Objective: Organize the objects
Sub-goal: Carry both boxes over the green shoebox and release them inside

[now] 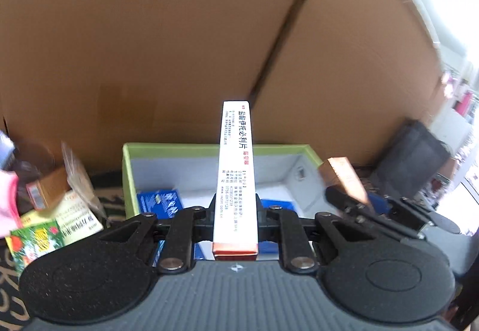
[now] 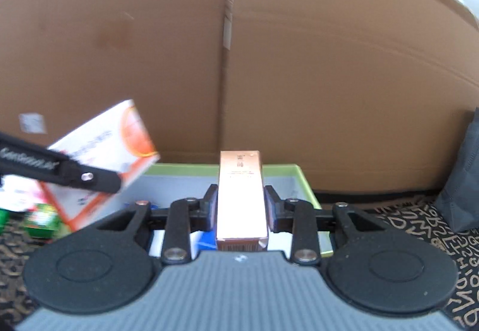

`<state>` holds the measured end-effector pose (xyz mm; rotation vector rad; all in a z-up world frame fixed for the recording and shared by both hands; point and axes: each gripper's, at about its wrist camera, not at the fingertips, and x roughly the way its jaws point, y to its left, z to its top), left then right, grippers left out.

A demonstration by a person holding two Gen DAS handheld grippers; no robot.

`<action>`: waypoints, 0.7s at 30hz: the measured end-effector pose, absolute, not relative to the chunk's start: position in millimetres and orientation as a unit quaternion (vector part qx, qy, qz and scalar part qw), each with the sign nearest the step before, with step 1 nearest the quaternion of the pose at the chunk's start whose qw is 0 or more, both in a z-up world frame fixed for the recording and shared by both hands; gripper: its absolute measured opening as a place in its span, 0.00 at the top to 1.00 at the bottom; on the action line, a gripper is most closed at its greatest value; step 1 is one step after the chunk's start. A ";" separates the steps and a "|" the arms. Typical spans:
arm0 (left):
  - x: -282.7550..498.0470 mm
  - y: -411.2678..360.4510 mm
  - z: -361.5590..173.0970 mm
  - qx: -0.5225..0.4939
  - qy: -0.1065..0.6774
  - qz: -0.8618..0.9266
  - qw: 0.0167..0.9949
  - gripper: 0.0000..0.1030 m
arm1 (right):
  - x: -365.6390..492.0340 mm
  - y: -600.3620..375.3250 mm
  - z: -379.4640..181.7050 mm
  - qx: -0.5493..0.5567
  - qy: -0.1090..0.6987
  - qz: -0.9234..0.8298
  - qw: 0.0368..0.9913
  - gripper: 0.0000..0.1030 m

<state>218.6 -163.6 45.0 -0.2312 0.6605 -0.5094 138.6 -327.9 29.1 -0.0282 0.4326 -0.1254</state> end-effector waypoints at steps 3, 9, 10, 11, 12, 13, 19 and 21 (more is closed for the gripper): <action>230.5 -166.0 31.7 -0.114 0.338 -0.235 0.904 0.83 | 161.3 -342.0 16.6 -0.007 0.234 -0.075 0.969 0.70; 233.6 -169.3 24.3 -0.106 0.333 -0.232 0.908 0.83 | 176.4 -355.1 -5.8 0.003 0.258 -0.074 0.963 0.70; 233.2 -169.8 24.1 -0.107 0.329 -0.232 0.909 0.83 | 178.6 -355.0 -8.8 0.002 0.260 -0.075 0.963 0.70; 232.2 -171.3 24.2 -0.107 0.324 -0.233 0.911 0.82 | 179.9 -355.1 -11.3 0.002 0.262 -0.076 0.962 0.70; 231.5 -173.0 24.4 -0.105 0.320 -0.235 0.912 0.82 | 180.5 -355.4 -13.4 0.003 0.261 -0.074 0.962 0.69; 231.0 -174.4 24.6 -0.102 0.317 -0.237 0.913 0.80 | 180.2 -355.7 -14.4 0.005 0.259 -0.072 0.963 0.65; 217.4 -156.7 31.6 -0.141 0.282 -0.231 0.920 0.18 | 150.0 -346.2 -0.8 -0.024 0.206 -0.087 0.974 0.14; 210.7 -151.5 37.2 -0.136 0.268 -0.234 0.925 0.18 | 144.6 -348.0 6.6 -0.032 0.189 -0.088 0.977 0.06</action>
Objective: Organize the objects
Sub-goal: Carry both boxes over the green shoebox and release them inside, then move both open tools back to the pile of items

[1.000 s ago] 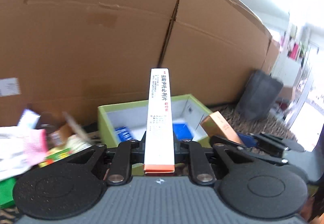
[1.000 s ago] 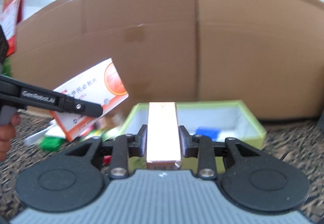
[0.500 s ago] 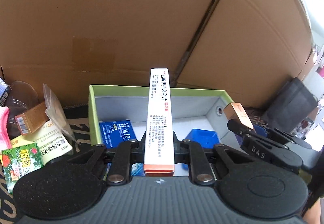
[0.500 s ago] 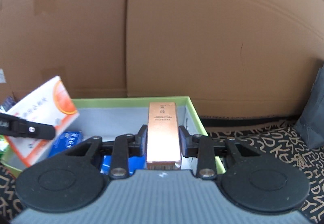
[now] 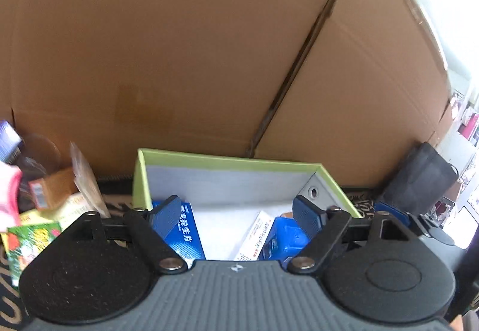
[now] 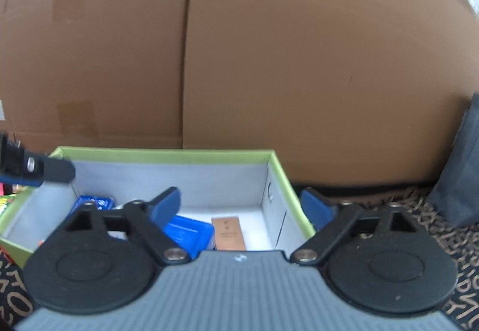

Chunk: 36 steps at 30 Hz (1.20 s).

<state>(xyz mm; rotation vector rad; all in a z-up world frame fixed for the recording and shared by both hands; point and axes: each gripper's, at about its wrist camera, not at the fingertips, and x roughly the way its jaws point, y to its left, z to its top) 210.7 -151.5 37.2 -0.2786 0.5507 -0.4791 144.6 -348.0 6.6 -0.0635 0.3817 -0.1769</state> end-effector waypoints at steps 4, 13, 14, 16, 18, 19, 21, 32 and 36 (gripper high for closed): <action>192.0 -135.6 44.1 -0.128 0.261 -0.236 0.927 0.15 | 120.7 -338.8 9.2 -0.037 0.174 -0.085 0.980 0.00; 130.8 -82.7 33.7 -0.127 0.290 -0.222 0.922 0.13 | 59.5 -287.3 -5.2 -0.014 0.172 -0.032 0.984 0.00; 121.1 -73.1 30.4 -0.127 0.293 -0.220 0.922 0.13 | 51.3 -279.7 -6.7 -0.012 0.170 -0.024 0.985 0.00; 105.2 -58.8 20.8 -0.128 0.296 -0.212 0.922 0.13 | 34.8 -265.3 1.0 -0.004 0.169 -0.008 0.986 0.00; 91.2 -44.8 11.6 -0.127 0.298 -0.197 0.925 0.13 | 20.8 -246.5 1.8 0.005 0.176 0.012 0.984 0.00; 85.1 -37.9 7.2 -0.125 0.300 -0.188 0.927 0.13 | 18.9 -241.1 -0.6 0.007 0.181 0.020 0.983 0.00; 75.9 -24.0 -1.3 -0.119 0.307 -0.171 0.929 0.13 | 12.6 -227.3 -7.2 0.010 0.193 0.035 0.980 0.00; 67.5 48.3 -28.6 -0.110 0.321 -0.072 0.938 0.13 | 9.7 -159.6 -46.6 0.016 0.263 0.107 0.959 0.00; 84.8 72.1 -31.2 -0.110 0.319 -0.026 0.941 0.13 | 9.5 -147.3 -49.8 0.011 0.272 0.121 0.954 0.00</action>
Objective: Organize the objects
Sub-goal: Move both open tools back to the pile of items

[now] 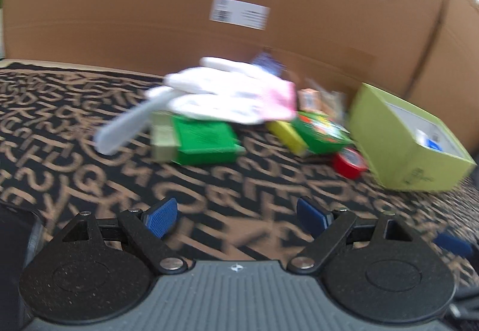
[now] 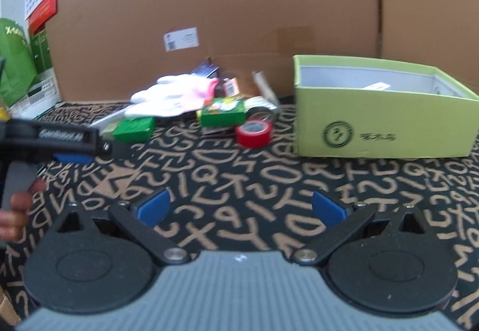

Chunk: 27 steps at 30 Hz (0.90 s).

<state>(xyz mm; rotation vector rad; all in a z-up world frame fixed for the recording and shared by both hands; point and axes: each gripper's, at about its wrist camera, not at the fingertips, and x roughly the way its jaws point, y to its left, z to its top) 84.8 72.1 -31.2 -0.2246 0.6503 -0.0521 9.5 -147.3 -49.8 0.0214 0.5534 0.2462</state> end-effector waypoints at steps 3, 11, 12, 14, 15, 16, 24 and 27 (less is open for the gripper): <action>102.5 86.1 -31.5 -0.118 0.319 0.002 0.940 0.13 | 9.8 -143.1 -51.4 0.008 0.277 0.124 0.953 0.00; 166.4 80.4 -38.4 -0.092 0.346 0.016 0.934 0.12 | 13.5 -137.2 -57.2 0.007 0.292 0.129 0.948 0.00; 171.6 78.8 -41.0 -0.083 0.345 0.016 0.935 0.07 | 13.6 -136.4 -57.2 0.006 0.293 0.130 0.947 0.00; 178.8 80.1 -44.5 -0.076 0.343 0.014 0.936 0.01 | 13.3 -135.2 -56.5 0.004 0.292 0.131 0.947 0.00; 178.8 81.6 -44.8 -0.078 0.342 0.011 0.936 0.03 | 13.3 -134.3 -55.9 0.003 0.292 0.132 0.947 0.00; 176.2 83.4 -43.9 -0.079 0.341 0.006 0.937 0.08 | 13.7 -133.4 -54.9 0.000 0.290 0.135 0.947 0.00; 105.2 82.6 -43.4 -0.054 0.343 -0.125 0.929 0.16 | 33.0 -119.1 -44.9 -0.020 0.268 0.156 0.950 0.00; 82.5 86.2 -39.8 -0.070 0.342 -0.132 0.928 0.16 | 44.8 -111.5 -41.9 -0.027 0.263 0.164 0.951 0.00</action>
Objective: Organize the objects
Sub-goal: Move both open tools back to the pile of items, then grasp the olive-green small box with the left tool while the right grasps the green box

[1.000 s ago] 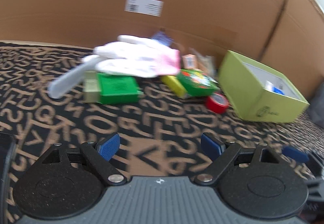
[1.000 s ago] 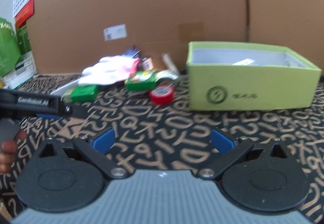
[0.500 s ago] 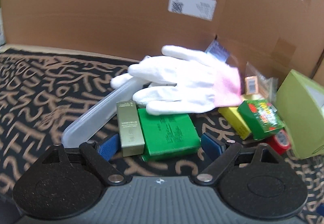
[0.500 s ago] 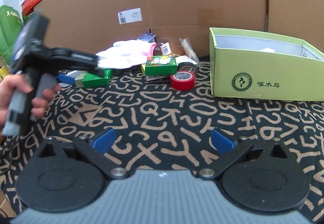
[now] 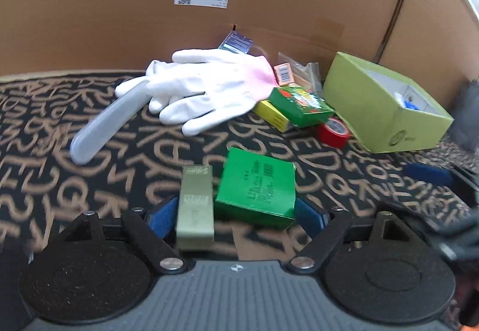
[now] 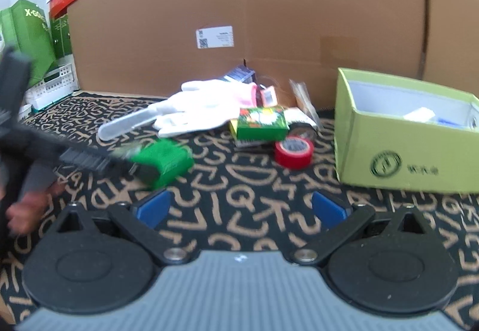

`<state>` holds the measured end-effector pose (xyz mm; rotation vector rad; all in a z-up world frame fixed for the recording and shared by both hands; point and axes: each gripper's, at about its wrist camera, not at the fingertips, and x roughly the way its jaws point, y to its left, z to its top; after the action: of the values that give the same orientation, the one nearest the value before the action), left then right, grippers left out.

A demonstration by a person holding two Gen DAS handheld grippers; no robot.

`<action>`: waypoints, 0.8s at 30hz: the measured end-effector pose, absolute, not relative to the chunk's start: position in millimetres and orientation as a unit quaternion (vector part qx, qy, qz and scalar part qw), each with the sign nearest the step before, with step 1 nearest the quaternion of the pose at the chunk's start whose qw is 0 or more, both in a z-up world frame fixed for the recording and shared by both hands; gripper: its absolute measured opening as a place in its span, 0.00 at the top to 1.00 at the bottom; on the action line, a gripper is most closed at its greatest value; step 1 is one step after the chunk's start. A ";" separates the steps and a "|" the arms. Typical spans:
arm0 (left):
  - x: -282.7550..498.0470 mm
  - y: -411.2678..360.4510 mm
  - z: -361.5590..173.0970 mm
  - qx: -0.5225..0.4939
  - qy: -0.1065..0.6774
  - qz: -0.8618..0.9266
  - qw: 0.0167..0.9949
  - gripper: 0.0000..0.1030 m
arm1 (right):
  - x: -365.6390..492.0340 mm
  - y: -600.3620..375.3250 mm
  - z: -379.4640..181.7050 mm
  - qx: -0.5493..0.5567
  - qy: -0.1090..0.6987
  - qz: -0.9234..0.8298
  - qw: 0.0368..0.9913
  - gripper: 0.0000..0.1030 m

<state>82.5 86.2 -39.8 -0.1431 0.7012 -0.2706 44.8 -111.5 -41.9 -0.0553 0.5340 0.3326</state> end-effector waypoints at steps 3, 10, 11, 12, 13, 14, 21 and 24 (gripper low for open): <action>69.3 102.5 -32.3 -0.103 0.325 -0.111 0.934 0.16 | 53.7 -102.4 -39.6 -0.025 0.262 0.174 0.949 0.00; 60.3 125.5 -27.5 -0.089 0.320 -0.092 0.939 0.16 | 77.3 -49.3 -52.3 -0.120 0.239 0.309 0.913 0.00; 59.7 126.7 -27.3 -0.095 0.321 -0.099 0.937 0.16 | 85.3 -39.6 -57.3 -0.147 0.238 0.325 0.903 0.00; 59.5 127.1 -27.0 -0.099 0.320 -0.105 0.937 0.16 | 92.7 -32.4 -62.2 -0.167 0.240 0.335 0.896 0.00; 59.5 126.2 -26.3 -0.099 0.318 -0.107 0.937 0.16 | 99.8 -25.8 -66.4 -0.181 0.252 0.338 0.889 0.01; 59.4 124.8 -25.9 -0.098 0.316 -0.107 0.938 0.16 | 106.6 -23.6 -68.8 -0.184 0.269 0.340 0.882 0.17; 85.5 96.1 -34.5 -0.046 0.326 -0.120 0.936 0.29 | 82.6 -59.9 -61.2 -0.107 0.327 0.224 0.912 0.35; 95.0 88.0 -42.2 -0.034 0.345 -0.107 0.932 0.57 | 52.3 -81.4 -61.5 -0.057 0.342 0.217 0.912 0.35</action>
<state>95.0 88.0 -42.2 -0.0693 0.7061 -0.2195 52.3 -81.4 -61.5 -0.1178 0.7054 0.4479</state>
